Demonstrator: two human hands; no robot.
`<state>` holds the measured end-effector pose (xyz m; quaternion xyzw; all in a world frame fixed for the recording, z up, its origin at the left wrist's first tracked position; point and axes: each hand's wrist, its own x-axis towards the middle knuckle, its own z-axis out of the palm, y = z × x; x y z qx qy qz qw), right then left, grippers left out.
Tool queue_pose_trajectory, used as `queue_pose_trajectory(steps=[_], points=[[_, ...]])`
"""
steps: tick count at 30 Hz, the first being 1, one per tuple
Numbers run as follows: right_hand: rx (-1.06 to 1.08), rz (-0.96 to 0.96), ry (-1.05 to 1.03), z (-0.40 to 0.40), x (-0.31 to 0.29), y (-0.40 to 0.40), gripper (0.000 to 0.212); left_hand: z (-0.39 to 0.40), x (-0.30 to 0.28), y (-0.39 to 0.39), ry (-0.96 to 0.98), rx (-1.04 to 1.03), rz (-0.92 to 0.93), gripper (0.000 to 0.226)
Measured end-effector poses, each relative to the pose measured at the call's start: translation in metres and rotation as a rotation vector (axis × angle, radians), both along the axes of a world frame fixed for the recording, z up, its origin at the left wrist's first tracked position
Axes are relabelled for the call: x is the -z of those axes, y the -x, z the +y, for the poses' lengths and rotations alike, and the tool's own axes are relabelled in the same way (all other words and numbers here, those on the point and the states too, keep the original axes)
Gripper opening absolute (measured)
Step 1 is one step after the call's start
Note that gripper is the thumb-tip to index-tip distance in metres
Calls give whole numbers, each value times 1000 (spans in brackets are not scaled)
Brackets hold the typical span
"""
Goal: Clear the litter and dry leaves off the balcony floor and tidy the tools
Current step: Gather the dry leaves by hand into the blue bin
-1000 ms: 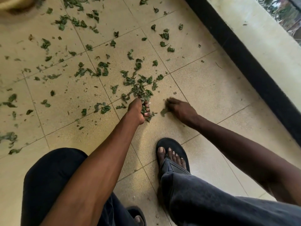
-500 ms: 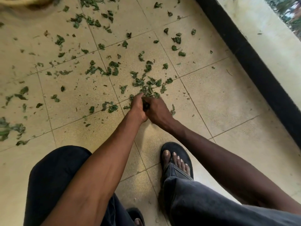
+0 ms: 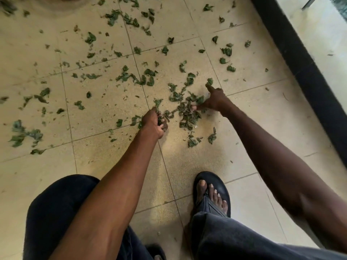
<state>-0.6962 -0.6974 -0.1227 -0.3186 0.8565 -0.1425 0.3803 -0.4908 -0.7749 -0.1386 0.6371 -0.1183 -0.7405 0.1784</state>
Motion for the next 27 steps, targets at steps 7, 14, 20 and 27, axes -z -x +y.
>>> queue_pose_trajectory(steps=[7, 14, 20, 27], points=[[-739, 158, 9, -14, 33, -37, 110, -3, 5, -15, 14, 15, 17, 33], [-897, 406, 254, 27, 54, -57, 31, 9, 7, -13, -76, 180, -78, 26], [-427, 312, 281, 48, 38, -29, 19, 31, 14, 3, -126, 274, -109, 27], [132, -35, 436, 37, 0, -67, 17, 47, 12, 29, -37, 260, 28, 41]])
